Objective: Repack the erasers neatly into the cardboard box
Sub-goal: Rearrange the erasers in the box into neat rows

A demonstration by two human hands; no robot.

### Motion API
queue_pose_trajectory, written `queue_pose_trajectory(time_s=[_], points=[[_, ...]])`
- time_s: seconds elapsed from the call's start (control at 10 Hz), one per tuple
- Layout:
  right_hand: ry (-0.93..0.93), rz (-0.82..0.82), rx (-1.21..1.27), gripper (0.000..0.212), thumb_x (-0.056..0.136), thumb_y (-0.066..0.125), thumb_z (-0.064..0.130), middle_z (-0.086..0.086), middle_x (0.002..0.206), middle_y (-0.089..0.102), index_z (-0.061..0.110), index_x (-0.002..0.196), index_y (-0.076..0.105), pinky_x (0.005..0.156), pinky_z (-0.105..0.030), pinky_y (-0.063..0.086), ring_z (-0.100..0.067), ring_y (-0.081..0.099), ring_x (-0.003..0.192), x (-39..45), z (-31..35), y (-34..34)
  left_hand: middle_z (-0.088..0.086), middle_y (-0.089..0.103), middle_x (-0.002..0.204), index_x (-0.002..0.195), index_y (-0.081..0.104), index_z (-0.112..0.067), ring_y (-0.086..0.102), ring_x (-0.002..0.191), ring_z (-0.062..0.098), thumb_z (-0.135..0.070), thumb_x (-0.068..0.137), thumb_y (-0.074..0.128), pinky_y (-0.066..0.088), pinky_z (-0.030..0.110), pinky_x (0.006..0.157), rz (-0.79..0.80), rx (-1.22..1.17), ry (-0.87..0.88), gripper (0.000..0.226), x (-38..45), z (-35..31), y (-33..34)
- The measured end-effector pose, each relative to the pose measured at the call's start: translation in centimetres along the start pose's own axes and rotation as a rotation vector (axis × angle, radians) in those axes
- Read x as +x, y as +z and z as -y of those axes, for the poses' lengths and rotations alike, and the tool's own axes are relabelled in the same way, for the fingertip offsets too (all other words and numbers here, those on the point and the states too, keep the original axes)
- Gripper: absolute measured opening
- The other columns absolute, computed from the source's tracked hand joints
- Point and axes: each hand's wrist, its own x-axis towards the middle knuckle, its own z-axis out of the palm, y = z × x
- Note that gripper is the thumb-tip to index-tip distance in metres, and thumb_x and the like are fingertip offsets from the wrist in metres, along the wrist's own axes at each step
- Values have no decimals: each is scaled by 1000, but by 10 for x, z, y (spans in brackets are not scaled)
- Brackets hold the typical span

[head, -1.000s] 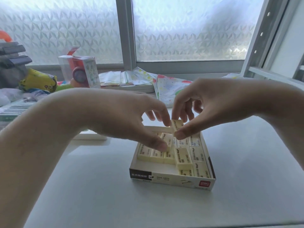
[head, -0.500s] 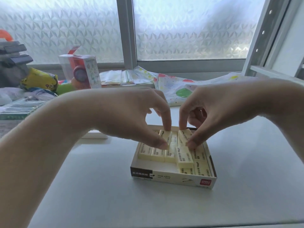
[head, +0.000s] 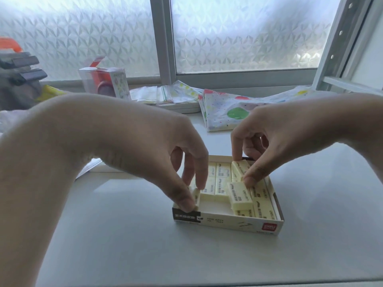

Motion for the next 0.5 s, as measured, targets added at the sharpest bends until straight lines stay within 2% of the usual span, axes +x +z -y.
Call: queue_pose_trajectory(time_s=[0.1, 0.3, 0.4, 0.5], points=[[2, 2, -9, 40, 61, 85, 63, 15, 76, 71, 37, 90, 75, 68, -36, 54, 0, 61, 64, 0, 0, 0, -27, 62, 100, 81, 72, -55, 56, 90, -3, -61, 69, 78, 48, 20, 77, 2, -32, -32, 15, 3, -3, 1], [-4, 17, -6, 38, 61, 84, 65, 16, 79, 74, 42, 89, 73, 70, -42, 57, -2, 63, 66, 0, 0, 0, -12, 73, 87, 78, 73, -45, 68, 83, 10, -64, 63, 83, 59, 38, 80, -51, -10, -39, 26, 10, 8, 5], [-10, 22, -5, 37, 61, 84, 65, 16, 80, 74, 42, 89, 74, 70, -40, 56, -2, 63, 67, 1, 0, 0, -16, 71, 89, 86, 73, -46, 66, 80, 4, -55, 69, 84, 60, 35, 77, 44, -44, 22, 21, 8, 1, 4], [-11, 22, -6, 36, 62, 84, 64, 17, 80, 74, 41, 89, 74, 67, -34, 53, -1, 64, 67, 0, 0, 0, -14, 70, 91, 91, 72, -47, 67, 81, 7, -47, 75, 82, 60, 38, 77, 75, -58, 55, 19, 7, 1, 4]])
